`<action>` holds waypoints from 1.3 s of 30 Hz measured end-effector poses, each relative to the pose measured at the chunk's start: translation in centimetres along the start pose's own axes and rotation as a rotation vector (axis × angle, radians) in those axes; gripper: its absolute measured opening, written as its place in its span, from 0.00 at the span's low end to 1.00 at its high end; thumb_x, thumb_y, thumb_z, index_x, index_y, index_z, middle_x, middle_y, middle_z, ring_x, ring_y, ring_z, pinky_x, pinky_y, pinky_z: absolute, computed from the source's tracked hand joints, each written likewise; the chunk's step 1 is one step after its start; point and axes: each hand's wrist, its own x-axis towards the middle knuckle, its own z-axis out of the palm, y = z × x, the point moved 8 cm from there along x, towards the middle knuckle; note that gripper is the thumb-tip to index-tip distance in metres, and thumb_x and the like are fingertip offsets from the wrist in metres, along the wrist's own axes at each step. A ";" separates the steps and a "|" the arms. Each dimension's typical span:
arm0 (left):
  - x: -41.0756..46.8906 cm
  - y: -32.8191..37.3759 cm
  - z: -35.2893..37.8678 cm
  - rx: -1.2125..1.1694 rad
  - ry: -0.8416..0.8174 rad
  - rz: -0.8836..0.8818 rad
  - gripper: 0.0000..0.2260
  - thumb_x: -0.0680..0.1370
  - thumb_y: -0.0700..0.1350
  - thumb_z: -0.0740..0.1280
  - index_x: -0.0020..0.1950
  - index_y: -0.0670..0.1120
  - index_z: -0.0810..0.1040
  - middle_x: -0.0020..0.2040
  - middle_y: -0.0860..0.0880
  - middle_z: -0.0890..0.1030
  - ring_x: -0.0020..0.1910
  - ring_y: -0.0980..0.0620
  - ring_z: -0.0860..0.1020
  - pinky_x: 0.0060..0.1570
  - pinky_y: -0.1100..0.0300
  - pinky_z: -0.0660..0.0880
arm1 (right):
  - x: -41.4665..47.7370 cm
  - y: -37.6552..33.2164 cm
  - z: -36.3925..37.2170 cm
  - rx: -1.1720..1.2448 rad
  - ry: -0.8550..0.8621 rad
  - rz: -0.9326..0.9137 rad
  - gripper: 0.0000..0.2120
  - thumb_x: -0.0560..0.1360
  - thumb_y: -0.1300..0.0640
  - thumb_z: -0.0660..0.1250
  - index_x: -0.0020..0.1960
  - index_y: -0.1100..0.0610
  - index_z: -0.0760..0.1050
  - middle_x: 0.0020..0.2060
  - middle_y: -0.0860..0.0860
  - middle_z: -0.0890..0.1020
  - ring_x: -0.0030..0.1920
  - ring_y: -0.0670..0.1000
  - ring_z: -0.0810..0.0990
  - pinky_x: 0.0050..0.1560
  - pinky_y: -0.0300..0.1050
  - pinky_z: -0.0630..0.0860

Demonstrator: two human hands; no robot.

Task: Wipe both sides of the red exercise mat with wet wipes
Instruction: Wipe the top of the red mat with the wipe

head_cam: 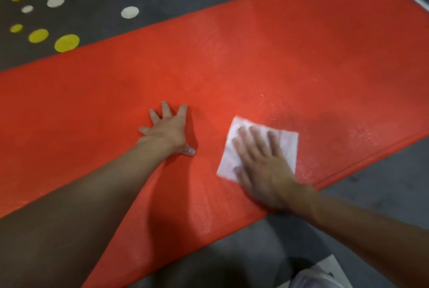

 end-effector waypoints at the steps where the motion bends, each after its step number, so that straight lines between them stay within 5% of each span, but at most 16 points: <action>1: 0.1 0.1 -0.1 -0.002 0.001 0.005 0.57 0.64 0.52 0.82 0.79 0.60 0.43 0.79 0.44 0.36 0.78 0.34 0.40 0.67 0.25 0.53 | -0.9 -2.5 0.4 -0.008 -0.005 -0.125 0.30 0.81 0.43 0.49 0.79 0.55 0.56 0.79 0.56 0.56 0.79 0.61 0.51 0.75 0.67 0.49; 4: 0.1 0.1 -0.1 0.017 0.007 0.016 0.56 0.63 0.54 0.82 0.78 0.60 0.46 0.80 0.44 0.40 0.78 0.34 0.44 0.66 0.27 0.57 | -1.4 -3.9 0.8 -0.050 -0.070 -0.418 0.29 0.82 0.41 0.49 0.80 0.49 0.53 0.80 0.51 0.52 0.80 0.55 0.47 0.76 0.63 0.46; 8: 0.5 -0.8 -1.5 0.009 0.049 0.032 0.49 0.62 0.57 0.81 0.76 0.64 0.56 0.76 0.48 0.55 0.74 0.38 0.56 0.62 0.33 0.65 | 2.9 2.4 -0.5 -0.038 -0.017 0.030 0.29 0.81 0.42 0.43 0.81 0.51 0.52 0.80 0.53 0.52 0.80 0.58 0.48 0.76 0.65 0.45; 11: 0.9 -1.3 -2.6 -0.021 0.101 0.044 0.43 0.63 0.56 0.81 0.72 0.66 0.61 0.70 0.50 0.61 0.71 0.39 0.59 0.59 0.35 0.68 | 2.0 -1.7 0.3 -0.050 -0.045 -0.106 0.30 0.81 0.41 0.46 0.80 0.52 0.55 0.80 0.54 0.51 0.79 0.59 0.49 0.75 0.66 0.45; 14: 1.1 -1.3 -2.0 -0.009 0.145 0.003 0.46 0.64 0.55 0.81 0.74 0.63 0.56 0.73 0.49 0.57 0.73 0.40 0.56 0.61 0.33 0.65 | 2.7 -1.4 0.1 -0.060 -0.064 -0.335 0.28 0.81 0.42 0.48 0.79 0.48 0.57 0.80 0.51 0.56 0.79 0.54 0.53 0.76 0.62 0.49; 18: 1.6 -1.7 -1.2 -0.019 0.082 -0.045 0.53 0.68 0.54 0.79 0.79 0.59 0.44 0.80 0.45 0.39 0.79 0.39 0.41 0.68 0.28 0.52 | 6.0 2.6 -0.7 0.001 -0.004 0.051 0.29 0.81 0.43 0.43 0.80 0.51 0.56 0.80 0.54 0.53 0.80 0.56 0.49 0.75 0.63 0.43; 23: 1.9 -1.7 -2.2 0.018 0.091 -0.024 0.50 0.62 0.56 0.82 0.75 0.59 0.55 0.75 0.46 0.55 0.74 0.37 0.57 0.63 0.33 0.65 | 5.7 -0.2 0.0 -0.027 -0.082 -0.264 0.28 0.82 0.42 0.46 0.80 0.49 0.56 0.80 0.52 0.54 0.80 0.54 0.51 0.76 0.63 0.49; 27: 2.4 -2.4 -3.5 -0.017 0.088 -0.018 0.46 0.60 0.58 0.82 0.72 0.63 0.61 0.70 0.49 0.61 0.70 0.38 0.61 0.60 0.37 0.68 | 9.3 4.8 -1.0 -0.004 -0.044 0.065 0.31 0.79 0.41 0.38 0.81 0.47 0.48 0.80 0.51 0.49 0.80 0.54 0.46 0.76 0.62 0.44; 29: 2.8 -2.7 -4.2 -0.052 0.095 -0.016 0.43 0.61 0.57 0.82 0.70 0.64 0.64 0.67 0.49 0.63 0.69 0.38 0.62 0.58 0.37 0.69 | 9.3 2.5 -0.6 -0.001 -0.034 0.088 0.32 0.78 0.42 0.38 0.81 0.50 0.49 0.80 0.54 0.48 0.80 0.57 0.44 0.76 0.65 0.42; 34: 3.3 -2.1 -3.9 0.029 0.148 -0.025 0.46 0.62 0.54 0.82 0.72 0.61 0.58 0.71 0.45 0.59 0.72 0.37 0.58 0.64 0.32 0.64 | 8.5 -1.1 -0.1 -0.055 -0.088 -0.335 0.28 0.81 0.41 0.47 0.79 0.47 0.57 0.79 0.51 0.56 0.79 0.54 0.54 0.76 0.62 0.51; 39: 4.4 -2.6 -3.4 0.021 0.073 -0.035 0.58 0.64 0.54 0.81 0.80 0.57 0.42 0.80 0.45 0.41 0.79 0.38 0.44 0.70 0.31 0.54 | 12.0 2.8 -0.5 -0.040 -0.038 0.069 0.32 0.79 0.42 0.38 0.81 0.50 0.47 0.80 0.54 0.47 0.80 0.57 0.46 0.75 0.66 0.43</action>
